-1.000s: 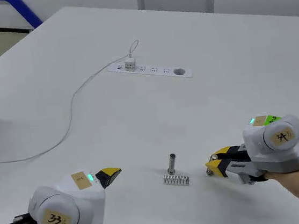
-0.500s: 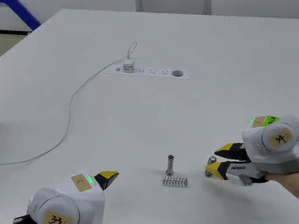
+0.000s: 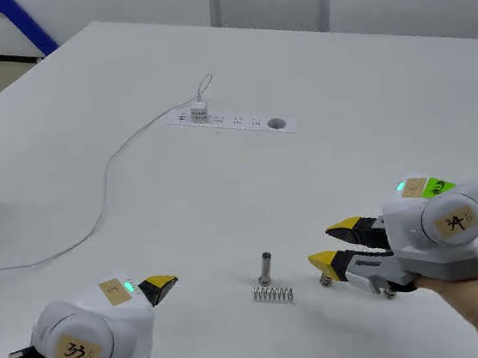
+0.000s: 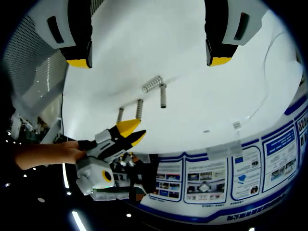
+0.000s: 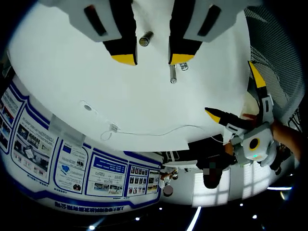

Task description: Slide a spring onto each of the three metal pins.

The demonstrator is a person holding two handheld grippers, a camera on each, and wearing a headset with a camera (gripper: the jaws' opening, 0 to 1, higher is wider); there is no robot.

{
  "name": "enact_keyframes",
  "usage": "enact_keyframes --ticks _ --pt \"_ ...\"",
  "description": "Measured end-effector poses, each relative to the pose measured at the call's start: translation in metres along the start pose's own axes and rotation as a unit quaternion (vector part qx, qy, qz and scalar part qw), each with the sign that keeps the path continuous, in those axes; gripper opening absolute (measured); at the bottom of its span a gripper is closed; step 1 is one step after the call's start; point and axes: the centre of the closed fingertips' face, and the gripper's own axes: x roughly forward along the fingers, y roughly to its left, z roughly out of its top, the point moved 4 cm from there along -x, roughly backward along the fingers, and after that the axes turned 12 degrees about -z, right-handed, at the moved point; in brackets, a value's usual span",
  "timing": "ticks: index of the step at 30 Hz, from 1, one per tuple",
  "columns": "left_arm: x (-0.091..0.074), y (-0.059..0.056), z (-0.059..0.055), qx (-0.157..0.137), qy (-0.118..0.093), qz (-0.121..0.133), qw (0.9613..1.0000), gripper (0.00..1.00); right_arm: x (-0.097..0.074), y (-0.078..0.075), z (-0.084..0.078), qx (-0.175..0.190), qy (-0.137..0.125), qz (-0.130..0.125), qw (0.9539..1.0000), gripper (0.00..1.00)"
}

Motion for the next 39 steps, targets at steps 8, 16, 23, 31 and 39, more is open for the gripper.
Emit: enact_keyframes --ticks 8,16,23,31,39 --pt "-0.001 0.003 -0.001 -0.012 -0.006 0.003 0.9999 1.00 0.004 0.023 -0.003 -0.021 0.009 0.035 0.9991 0.26" --pt "-0.002 0.003 -0.002 -0.012 -0.003 0.005 0.9999 0.99 0.014 0.048 -0.017 -0.047 0.032 0.061 0.9965 0.25" --pt "-0.002 0.006 -0.004 -0.016 0.000 0.010 0.9998 0.99 0.029 0.054 -0.026 -0.059 0.048 0.069 0.9947 0.22" --pt "-0.004 0.009 -0.006 -0.022 0.001 0.015 0.9996 0.98 0.045 0.057 -0.040 -0.059 0.091 0.059 0.9923 0.20" --pt "-0.003 0.009 -0.008 -0.024 0.006 0.014 0.9996 0.97 0.048 0.059 -0.045 -0.031 0.105 0.070 0.9915 0.17"
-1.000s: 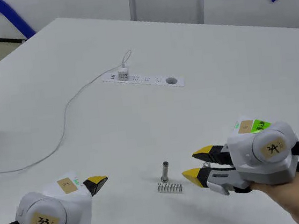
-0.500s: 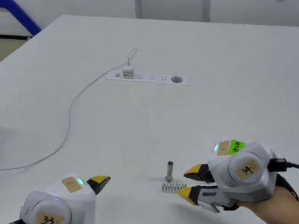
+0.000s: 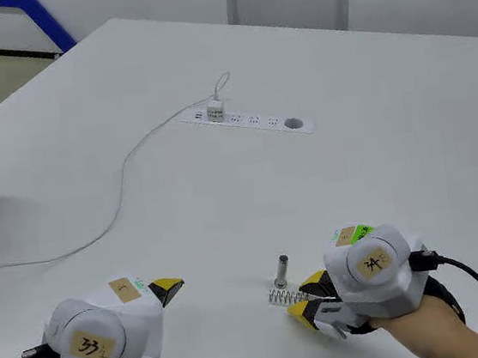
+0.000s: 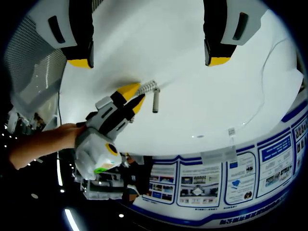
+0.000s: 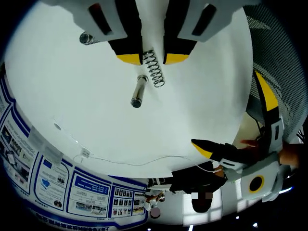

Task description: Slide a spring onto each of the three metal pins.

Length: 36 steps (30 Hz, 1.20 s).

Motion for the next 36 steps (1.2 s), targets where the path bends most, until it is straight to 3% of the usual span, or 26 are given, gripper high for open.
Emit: enact_keyframes --ticks 12,17,20,22,24,28,30,35,36 --pt "0.002 -0.002 -0.001 0.003 0.005 -0.008 1.0000 0.96 0.001 0.003 -0.004 0.035 0.010 0.019 0.9992 0.12" --pt "0.002 -0.005 0.001 0.004 -0.002 -0.016 0.9999 0.92 -0.001 0.006 -0.003 0.019 0.008 0.028 0.9994 0.11" --pt "0.004 -0.007 0.001 0.012 0.004 -0.019 0.9997 0.93 -0.003 0.008 -0.004 0.018 0.011 0.027 0.9994 0.11" --pt "0.005 -0.009 0.000 0.015 0.010 -0.021 0.9996 0.92 -0.005 0.015 -0.004 0.007 0.011 0.045 0.9989 0.10" --pt "0.005 -0.011 0.000 0.018 0.010 -0.025 0.9995 0.92 -0.009 0.019 -0.003 -0.007 0.008 0.047 0.9988 0.10" --pt "0.002 -0.013 0.009 -0.002 -0.026 -0.045 0.9987 0.84 -0.023 0.019 0.004 -0.023 -0.006 0.052 0.9984 0.10" --pt "0.000 -0.009 0.011 -0.001 -0.030 -0.041 0.9987 0.83 -0.031 0.016 0.008 -0.033 -0.015 0.051 0.9980 0.10" --pt "0.004 -0.010 0.014 0.021 -0.016 -0.048 0.9985 0.83 -0.048 0.007 0.011 -0.062 -0.025 0.042 0.9969 0.10" --pt "0.005 -0.011 0.016 0.026 -0.014 -0.052 0.9982 0.83 -0.051 0.003 0.010 -0.092 -0.021 0.034 0.9949 0.10"
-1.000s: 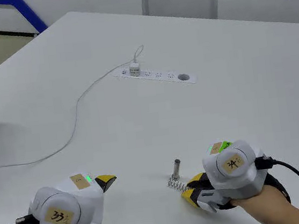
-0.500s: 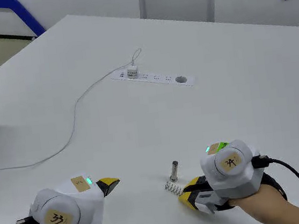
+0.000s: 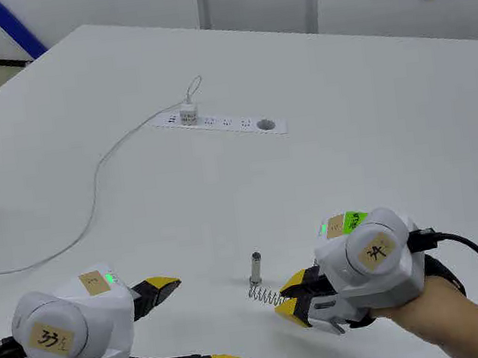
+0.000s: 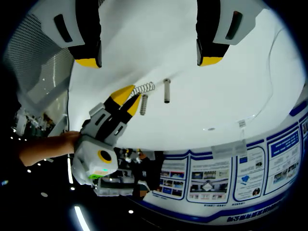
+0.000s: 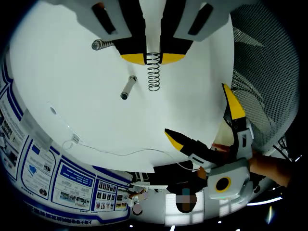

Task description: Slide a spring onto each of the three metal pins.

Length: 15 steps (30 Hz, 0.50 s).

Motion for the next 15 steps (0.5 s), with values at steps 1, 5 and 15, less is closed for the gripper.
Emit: enact_keyframes --ticks 1,5,15 --pt "0.001 0.000 0.001 0.004 0.000 -0.003 1.0000 0.82 -0.002 -0.001 -0.001 -0.017 0.004 -0.004 0.9998 0.10" --pt "0.007 -0.003 0.011 0.025 0.005 -0.019 0.9995 0.81 -0.013 0.002 0.005 -0.023 -0.006 0.001 0.9997 0.10" --pt "0.026 -0.019 0.036 0.103 0.023 -0.078 0.9913 0.61 -0.034 0.008 0.018 -0.039 -0.032 0.017 0.9986 0.10"
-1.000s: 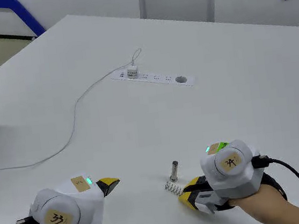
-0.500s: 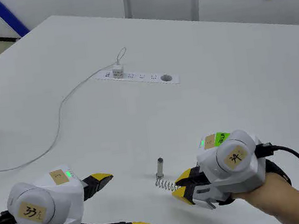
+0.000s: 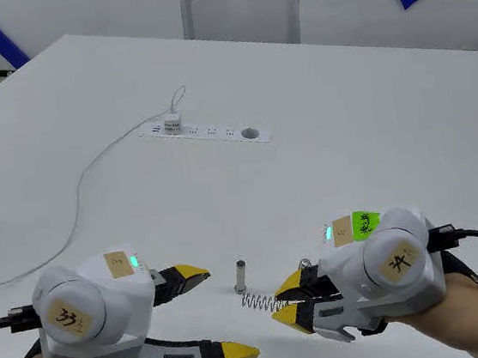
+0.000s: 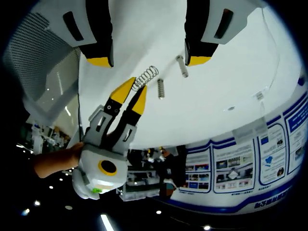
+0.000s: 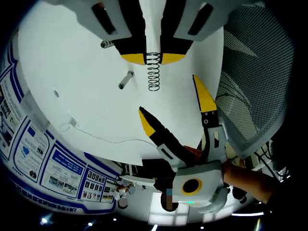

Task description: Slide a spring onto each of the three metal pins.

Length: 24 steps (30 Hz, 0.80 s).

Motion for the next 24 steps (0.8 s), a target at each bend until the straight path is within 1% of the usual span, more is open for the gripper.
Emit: enact_keyframes --ticks 1,2,3,4,6,9,12,14,17,20,21,22,24 --pt "0.002 -0.001 0.002 0.030 0.013 0.000 0.9994 0.57 -0.001 0.000 0.001 -0.004 -0.001 0.001 1.0000 0.10" --pt "0.003 -0.001 0.002 0.052 0.024 0.002 0.9983 0.53 -0.002 0.000 0.001 -0.005 -0.001 0.003 1.0000 0.10" --pt "0.004 -0.001 0.002 0.068 0.036 0.002 0.9970 0.48 -0.003 0.001 0.003 -0.005 -0.003 0.004 1.0000 0.10" --pt "0.007 -0.004 0.001 0.071 0.045 -0.004 0.9964 0.43 -0.004 0.002 0.004 -0.005 -0.004 0.007 1.0000 0.10" --pt "0.010 -0.006 0.003 0.066 0.040 -0.010 0.9970 0.39 -0.004 0.004 0.005 -0.006 -0.005 0.012 0.9999 0.10" --pt "0.012 -0.005 0.005 0.070 0.035 -0.009 0.9969 0.39 -0.005 0.008 0.008 -0.016 -0.006 0.017 0.9997 0.10" --pt "0.011 -0.004 0.007 0.066 0.028 -0.008 0.9974 0.34 -0.006 0.010 0.008 -0.020 -0.006 0.021 0.9996 0.10" --pt "0.010 -0.004 0.009 0.070 0.026 -0.011 0.9971 0.30 -0.007 0.011 0.008 -0.022 -0.006 0.024 0.9994 0.10" --pt "0.009 -0.003 0.013 0.072 0.021 -0.016 0.9970 0.27 -0.007 0.012 0.008 -0.026 -0.006 0.028 0.9993 0.10" --pt "0.009 -0.004 0.015 0.075 0.020 -0.027 0.9966 0.25 -0.009 0.011 0.010 -0.025 -0.008 0.027 0.9993 0.10" --pt "0.009 -0.005 0.015 0.077 0.021 -0.031 0.9963 0.23 -0.009 0.010 0.010 -0.024 -0.009 0.026 0.9993 0.10" --pt "0.010 -0.008 0.015 0.078 0.021 -0.041 0.9959 0.18 -0.009 0.009 0.011 -0.023 -0.010 0.025 0.9994 0.10" --pt "0.010 -0.008 0.015 0.086 0.024 -0.039 0.9953 0.17 -0.010 0.009 0.012 -0.024 -0.012 0.024 0.9993 0.10"
